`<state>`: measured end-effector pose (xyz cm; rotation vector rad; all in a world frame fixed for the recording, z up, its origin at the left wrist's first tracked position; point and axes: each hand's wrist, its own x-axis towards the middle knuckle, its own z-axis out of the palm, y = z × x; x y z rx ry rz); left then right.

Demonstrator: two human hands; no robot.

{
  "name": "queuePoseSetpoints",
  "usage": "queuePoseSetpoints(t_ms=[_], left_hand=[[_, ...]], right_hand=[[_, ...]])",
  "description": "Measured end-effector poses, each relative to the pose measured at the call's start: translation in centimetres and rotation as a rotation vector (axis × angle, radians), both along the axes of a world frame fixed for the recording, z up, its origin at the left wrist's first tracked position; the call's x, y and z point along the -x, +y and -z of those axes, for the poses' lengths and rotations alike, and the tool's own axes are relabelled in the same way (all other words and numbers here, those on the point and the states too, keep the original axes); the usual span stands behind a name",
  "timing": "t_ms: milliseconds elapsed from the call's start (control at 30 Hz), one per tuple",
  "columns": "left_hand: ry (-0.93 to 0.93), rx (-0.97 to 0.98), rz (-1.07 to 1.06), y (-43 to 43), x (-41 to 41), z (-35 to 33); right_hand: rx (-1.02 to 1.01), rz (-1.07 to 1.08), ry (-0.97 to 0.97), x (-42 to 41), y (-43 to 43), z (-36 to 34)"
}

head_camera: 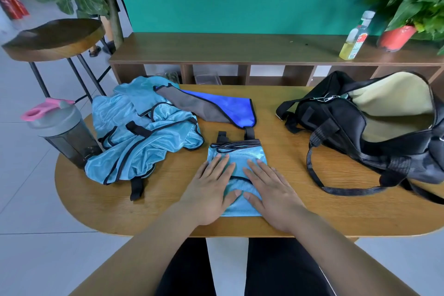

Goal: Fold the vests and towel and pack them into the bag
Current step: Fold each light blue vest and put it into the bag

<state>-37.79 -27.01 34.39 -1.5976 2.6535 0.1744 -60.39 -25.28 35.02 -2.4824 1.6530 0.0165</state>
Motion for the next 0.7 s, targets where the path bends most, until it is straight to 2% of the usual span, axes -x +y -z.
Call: queuePoseSetpoints(t_ms=[200, 300, 367, 533, 700], left_hand=[[-0.013, 0.000, 0.004, 0.1, -1.1, 0.3], [0.058, 0.080, 0.008, 1.2, -2.2, 0.0], [0.103, 0.123, 0.095, 2.0, -2.8, -0.2], [0.134, 0.057, 0.223, 3.1, -3.9, -0.1], [0.107, 0.005, 0.225, 3.3, -3.9, -0.5]], right_hand=[[0.004, -0.041, -0.004, 1.4, 0.8, 0.1], [0.085, -0.072, -0.113, 2.3, 1.7, 0.3], [0.151, -0.112, -0.215, 2.9, 2.4, 0.5], [0.201, -0.138, -0.432, 4.0, 2.6, 1.6], [0.434, -0.260, -0.353, 4.2, 2.7, 2.2]])
